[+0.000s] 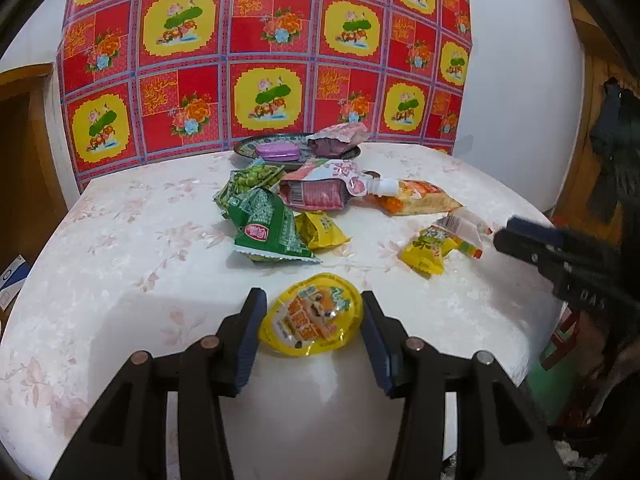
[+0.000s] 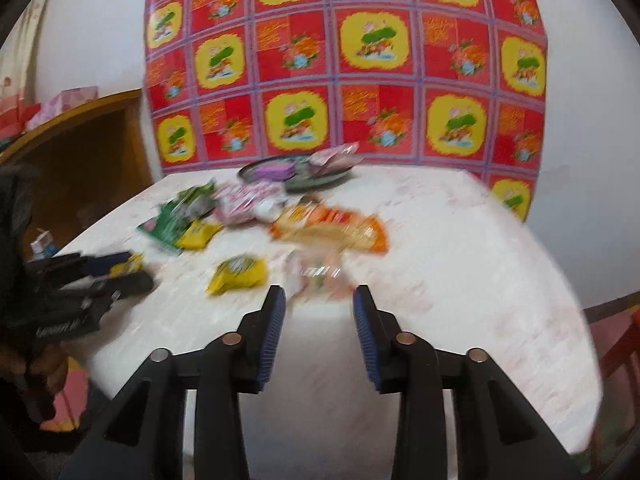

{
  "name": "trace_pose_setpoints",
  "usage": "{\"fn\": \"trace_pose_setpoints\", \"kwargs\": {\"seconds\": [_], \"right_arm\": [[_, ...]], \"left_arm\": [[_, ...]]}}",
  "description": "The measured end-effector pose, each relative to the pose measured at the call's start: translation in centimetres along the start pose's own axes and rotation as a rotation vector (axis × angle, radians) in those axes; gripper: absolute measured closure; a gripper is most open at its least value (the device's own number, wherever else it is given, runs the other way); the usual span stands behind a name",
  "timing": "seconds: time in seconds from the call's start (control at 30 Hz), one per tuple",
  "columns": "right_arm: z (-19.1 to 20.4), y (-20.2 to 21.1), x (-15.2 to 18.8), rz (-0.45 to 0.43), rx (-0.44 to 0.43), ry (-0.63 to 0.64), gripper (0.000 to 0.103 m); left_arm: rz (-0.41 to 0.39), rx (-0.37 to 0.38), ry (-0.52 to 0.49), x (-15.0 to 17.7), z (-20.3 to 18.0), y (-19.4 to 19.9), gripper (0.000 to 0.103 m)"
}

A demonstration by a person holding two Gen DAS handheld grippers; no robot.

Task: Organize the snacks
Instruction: 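Grasp the yellow jelly cup with the left gripper while the right gripper grasps the clear wrapped snack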

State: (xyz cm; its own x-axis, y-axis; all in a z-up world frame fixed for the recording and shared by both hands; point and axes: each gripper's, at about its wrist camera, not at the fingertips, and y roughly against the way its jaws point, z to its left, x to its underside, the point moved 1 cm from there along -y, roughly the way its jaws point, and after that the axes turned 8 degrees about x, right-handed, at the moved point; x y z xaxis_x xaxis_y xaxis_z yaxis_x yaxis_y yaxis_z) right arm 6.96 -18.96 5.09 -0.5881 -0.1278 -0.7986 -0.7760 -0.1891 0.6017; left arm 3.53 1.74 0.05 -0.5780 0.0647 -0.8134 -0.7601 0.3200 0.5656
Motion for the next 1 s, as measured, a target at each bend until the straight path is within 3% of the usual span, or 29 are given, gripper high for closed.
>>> {"fn": "trace_pose_setpoints", "kwargs": {"seconds": [0.1,0.3,0.33,0.4,0.67,0.73,0.87,1.0], "right_arm": [[0.1,-1.0,-1.3,0.03,-0.051,0.023,0.05],[0.8,-3.6,-2.1,0.111,-0.074,0.033,0.05],[0.9,-3.9,-2.0,0.126,-0.085,0.023,0.051],[0.7,-4.0,-1.8,0.126,-0.107,0.006,0.065],[0.8,-1.4,-0.4,0.108,-0.1,0.049,0.068],[0.5,-0.6,0.0,0.112,-0.059,0.043,0.065],[1.3,-0.4,0.2,0.123,0.001,0.078,0.042],[1.4,-1.8,0.2,0.132,0.013,0.06,0.042]], "left_arm": [[-0.004,0.011,0.003,0.0,0.2,0.1,0.054],[-0.008,0.047,0.019,0.1,0.6,0.3,0.055],[-0.008,0.052,0.025,0.0,0.7,0.3,0.055],[-0.007,0.059,0.034,0.0,0.9,0.3,0.055],[-0.015,0.028,0.016,0.3,0.3,0.5,0.055],[-0.016,0.027,0.012,0.4,0.3,0.5,0.055],[-0.016,0.016,0.006,0.4,0.2,0.4,0.055],[-0.019,0.016,-0.003,0.4,0.2,0.4,0.055]]}}
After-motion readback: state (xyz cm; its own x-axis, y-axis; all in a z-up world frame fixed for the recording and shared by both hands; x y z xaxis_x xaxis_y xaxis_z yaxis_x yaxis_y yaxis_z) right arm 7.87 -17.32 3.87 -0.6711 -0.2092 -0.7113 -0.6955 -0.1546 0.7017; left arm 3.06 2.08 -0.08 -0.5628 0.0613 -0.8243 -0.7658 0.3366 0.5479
